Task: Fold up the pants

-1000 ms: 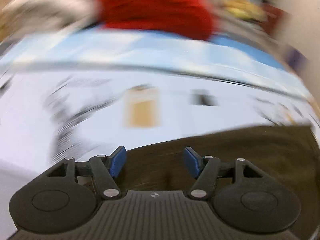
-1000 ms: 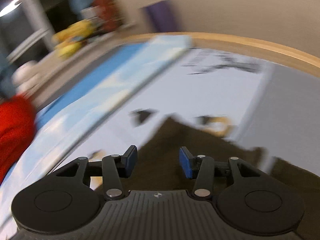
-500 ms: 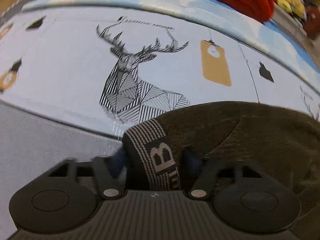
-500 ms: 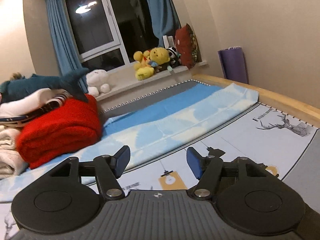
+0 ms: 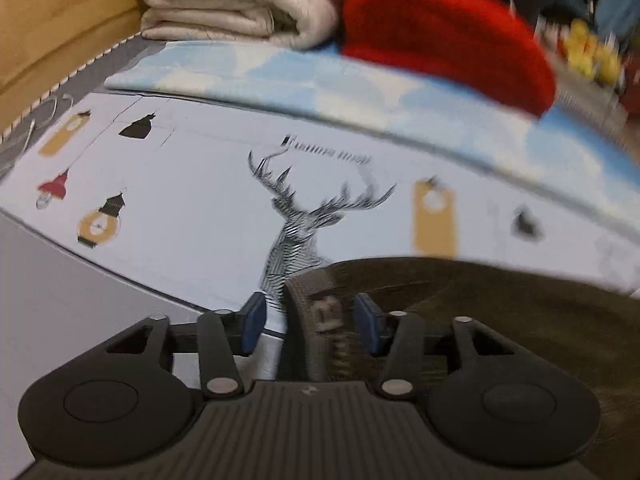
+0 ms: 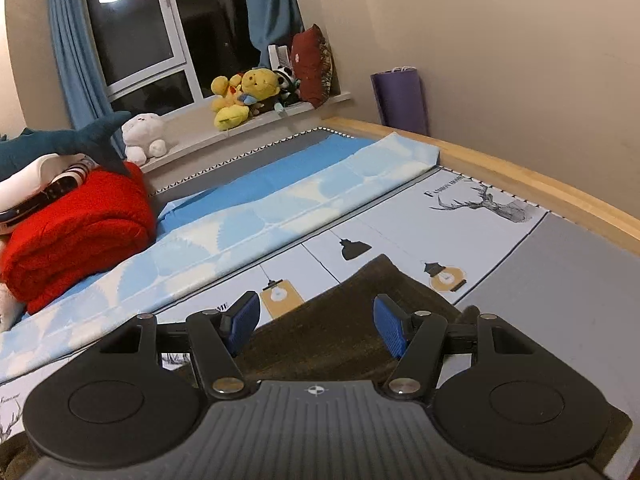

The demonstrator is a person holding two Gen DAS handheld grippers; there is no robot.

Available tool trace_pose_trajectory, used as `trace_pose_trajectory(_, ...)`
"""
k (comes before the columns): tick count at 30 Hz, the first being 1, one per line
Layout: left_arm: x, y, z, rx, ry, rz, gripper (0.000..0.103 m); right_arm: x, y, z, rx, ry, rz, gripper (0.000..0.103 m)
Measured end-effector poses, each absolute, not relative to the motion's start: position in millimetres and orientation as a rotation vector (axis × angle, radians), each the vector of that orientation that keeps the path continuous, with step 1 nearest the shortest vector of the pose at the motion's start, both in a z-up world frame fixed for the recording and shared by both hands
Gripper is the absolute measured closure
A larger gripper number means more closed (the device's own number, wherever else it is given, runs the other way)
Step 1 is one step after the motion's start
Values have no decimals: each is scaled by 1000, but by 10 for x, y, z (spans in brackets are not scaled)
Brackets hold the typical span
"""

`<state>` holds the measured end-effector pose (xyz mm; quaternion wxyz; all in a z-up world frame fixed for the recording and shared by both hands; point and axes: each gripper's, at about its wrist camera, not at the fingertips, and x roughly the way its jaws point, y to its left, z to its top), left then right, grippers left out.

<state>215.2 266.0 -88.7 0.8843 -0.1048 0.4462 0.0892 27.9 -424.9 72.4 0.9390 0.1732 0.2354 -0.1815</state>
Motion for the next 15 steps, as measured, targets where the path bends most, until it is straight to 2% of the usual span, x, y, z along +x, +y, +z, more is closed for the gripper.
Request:
trace_pose_trajectory(4, 1775, 2656, -562, -262, 1004, 186, 46, 116, -4100, 794, 301, 461, -333, 38)
trace_pose_trajectory(6, 1492, 2656, -443, -257, 1002, 176, 40, 28, -4019, 838, 280, 441, -293, 39)
trace_pose_trajectory(8, 1208, 2665, -404, -280, 1024, 120, 40, -42, -3954, 908, 245, 424, -254, 44)
trace_pose_trajectory(12, 839, 2694, -718, -263, 1045, 24, 40, -206, -3942, 997, 225, 405, -237, 46)
trace_pose_trajectory(14, 765, 2684, -1022, -227, 1202, 9, 42, -267, -4015, 985, 270, 429, -247, 46)
trace_pose_trajectory(15, 743, 2696, -1112, -204, 1223, 11, 42, -289, -4051, 968, 300, 446, -247, 46)
